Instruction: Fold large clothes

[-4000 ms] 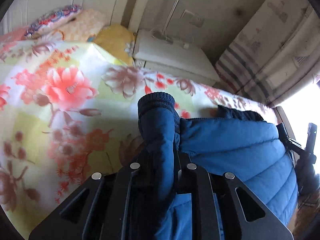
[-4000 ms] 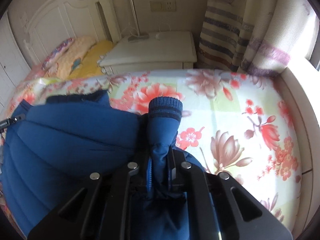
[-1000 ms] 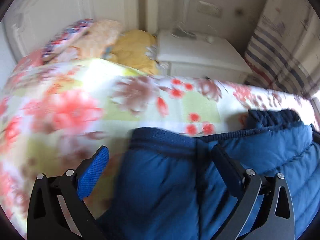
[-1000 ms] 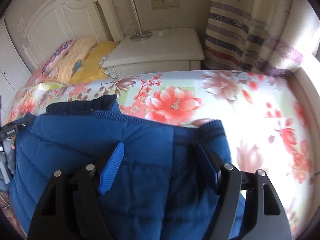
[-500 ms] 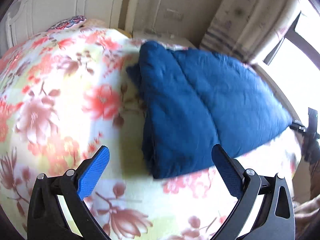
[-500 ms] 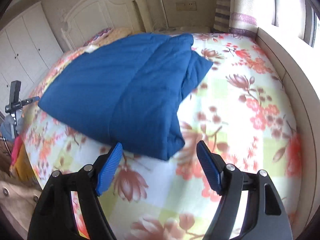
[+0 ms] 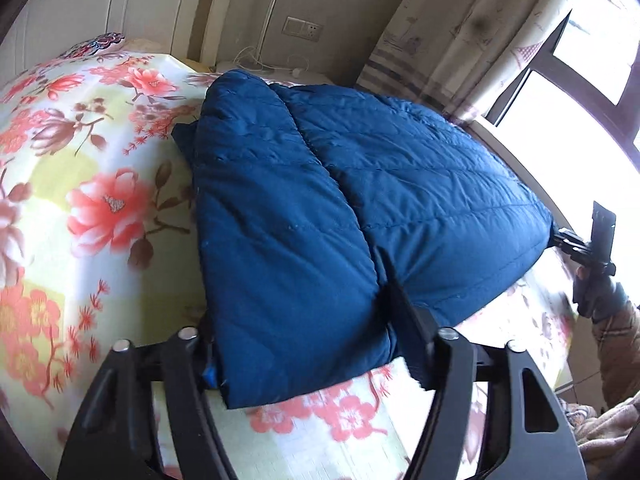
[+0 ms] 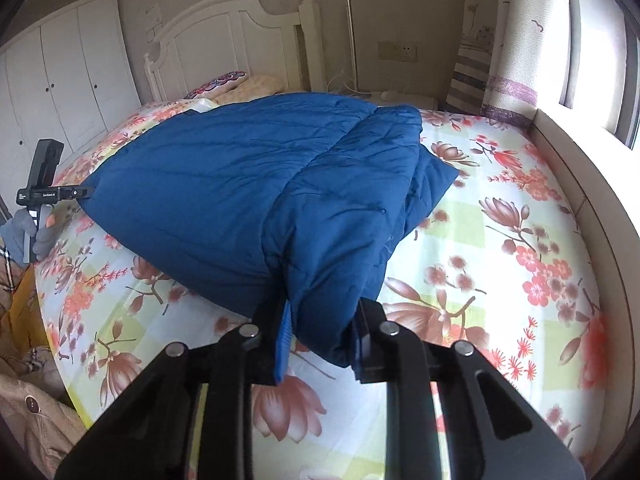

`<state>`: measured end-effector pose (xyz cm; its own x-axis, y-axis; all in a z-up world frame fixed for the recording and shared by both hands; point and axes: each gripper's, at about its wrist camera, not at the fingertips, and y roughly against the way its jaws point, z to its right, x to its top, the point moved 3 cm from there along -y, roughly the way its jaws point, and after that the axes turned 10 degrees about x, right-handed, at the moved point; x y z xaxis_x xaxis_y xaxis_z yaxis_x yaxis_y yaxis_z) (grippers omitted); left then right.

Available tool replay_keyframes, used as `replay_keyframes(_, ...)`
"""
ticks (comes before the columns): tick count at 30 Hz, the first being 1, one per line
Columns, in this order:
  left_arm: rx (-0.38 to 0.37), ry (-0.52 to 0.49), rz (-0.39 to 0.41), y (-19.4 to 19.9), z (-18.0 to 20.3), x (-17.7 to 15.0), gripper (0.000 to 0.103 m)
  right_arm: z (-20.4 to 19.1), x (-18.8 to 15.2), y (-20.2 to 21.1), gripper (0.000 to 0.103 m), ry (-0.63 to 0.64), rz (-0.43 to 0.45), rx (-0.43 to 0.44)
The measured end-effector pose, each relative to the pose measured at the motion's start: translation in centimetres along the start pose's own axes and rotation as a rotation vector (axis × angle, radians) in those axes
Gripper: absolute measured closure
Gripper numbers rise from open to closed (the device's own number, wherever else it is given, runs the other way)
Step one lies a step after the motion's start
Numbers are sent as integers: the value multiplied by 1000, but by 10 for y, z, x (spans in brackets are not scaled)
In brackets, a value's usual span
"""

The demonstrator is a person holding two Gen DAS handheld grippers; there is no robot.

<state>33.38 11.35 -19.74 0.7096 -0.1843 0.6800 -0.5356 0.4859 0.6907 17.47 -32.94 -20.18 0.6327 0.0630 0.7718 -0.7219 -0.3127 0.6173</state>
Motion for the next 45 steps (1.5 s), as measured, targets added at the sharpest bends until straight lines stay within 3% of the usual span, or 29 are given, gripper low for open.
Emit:
replay_keyframes(6, -55, 22, -26, 33, 9, -35, 51, -20, -36, 39, 84, -26, -3, 64)
replay_keyframes(13, -69, 11, -50, 93, 33, -116, 52, -69, -113, 108, 84, -5, -39, 102)
replay_keyframes(16, -15, 30, -20, 106, 32, -130, 46, -77, -126, 118, 66, 13, -25, 40)
replay_keyframes(18, 66, 66, 44, 121, 29, -123, 46, -74, -117, 130, 55, 9, -10, -4)
replay_keyframes(20, 153, 79, 177, 154, 38, -109, 39, -82, -95, 160, 50, 36, 102, -116)
replay_keyframes(22, 217, 54, 352, 188, 65, -95, 5, -99, -73, 179, 46, 67, 199, -110)
replay_keyframes(24, 216, -17, 442, 194, 101, -81, 4, -133, -51, 179, 41, 133, 263, -73)
replay_keyframes(27, 251, -70, 356, 146, 149, -49, 4, -174, -34, 133, 40, 183, 218, -52)
replay_keyframes(29, 272, -89, 273, 95, 164, -29, 4, -195, -29, 87, 40, 243, 171, -120)
replay_keyframes(31, 342, -93, 201, 50, 166, -16, 4, -199, -30, 53, 40, 236, 158, -140)
replay_keyframes(34, 364, -94, 85, -3, 153, -17, 4, -187, -50, 2, 39, 214, 85, -151)
replay_keyframes(35, 336, -74, 31, -18, 142, -21, 4, -179, -63, -8, 38, 206, 115, -115)
replay_keyframes(36, 317, -61, 17, -24, 139, -25, 4, -175, -74, -10, 38, 208, 186, -79)
replay_keyframes(38, 308, -59, 21, -23, 139, -26, 4, -174, -80, -14, 38, 204, 187, -75)
replay_keyframes(40, 325, -74, 16, -24, 141, -29, 4, -174, -74, -15, 38, 180, 115, -73)
replay_keyframes(43, 319, -92, 7, -10, 147, -24, 4, -179, -51, -4, 38, 144, -62, -65)
replay_keyframes(44, 301, -102, 24, -2, 151, -17, 4, -184, -39, 8, 37, 177, -48, -79)
replay_keyframes(45, 302, -107, 39, 5, 154, -10, 4, -189, -24, 21, 31, 223, -4, -105)
